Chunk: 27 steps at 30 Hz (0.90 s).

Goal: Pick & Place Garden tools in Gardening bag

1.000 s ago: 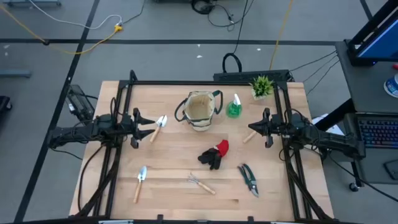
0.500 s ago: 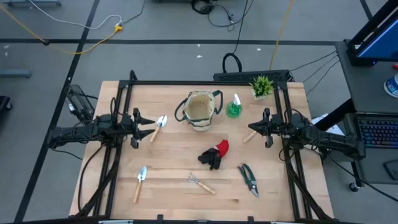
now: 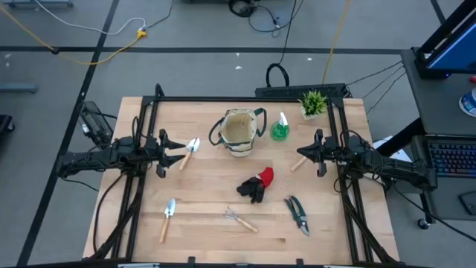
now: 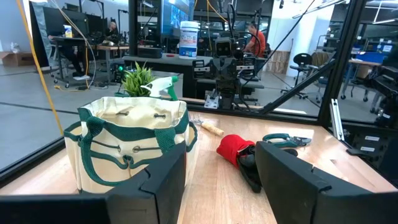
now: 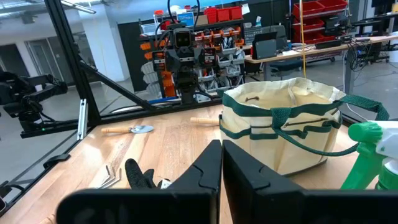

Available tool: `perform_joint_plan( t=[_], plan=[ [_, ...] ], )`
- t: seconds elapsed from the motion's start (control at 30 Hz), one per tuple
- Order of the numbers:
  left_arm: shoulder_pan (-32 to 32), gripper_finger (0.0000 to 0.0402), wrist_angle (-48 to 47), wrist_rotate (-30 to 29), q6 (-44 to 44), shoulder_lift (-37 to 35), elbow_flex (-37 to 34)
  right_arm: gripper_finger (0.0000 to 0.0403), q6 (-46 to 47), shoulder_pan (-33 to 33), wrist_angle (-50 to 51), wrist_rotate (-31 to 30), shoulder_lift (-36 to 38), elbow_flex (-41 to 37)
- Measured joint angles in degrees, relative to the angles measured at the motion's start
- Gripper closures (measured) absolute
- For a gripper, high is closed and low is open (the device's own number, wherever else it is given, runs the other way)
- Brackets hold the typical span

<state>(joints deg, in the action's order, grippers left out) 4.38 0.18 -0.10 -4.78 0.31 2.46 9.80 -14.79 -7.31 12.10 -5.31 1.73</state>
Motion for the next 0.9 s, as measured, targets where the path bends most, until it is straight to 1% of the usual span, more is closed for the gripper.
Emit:
perform_joint_plan(
  t=[0.57,0.9],
  plan=[
    [0.0,0.0201,0.0,0.0,0.0,0.0,0.0,0.0396,0.0,0.0,0.0,0.0,0.0,0.0],
    [0.0,0.0201,0.0,0.0,0.0,0.0,0.0,0.0396,0.0,0.0,-1.9,0.0,0.0,0.0]
  ],
)
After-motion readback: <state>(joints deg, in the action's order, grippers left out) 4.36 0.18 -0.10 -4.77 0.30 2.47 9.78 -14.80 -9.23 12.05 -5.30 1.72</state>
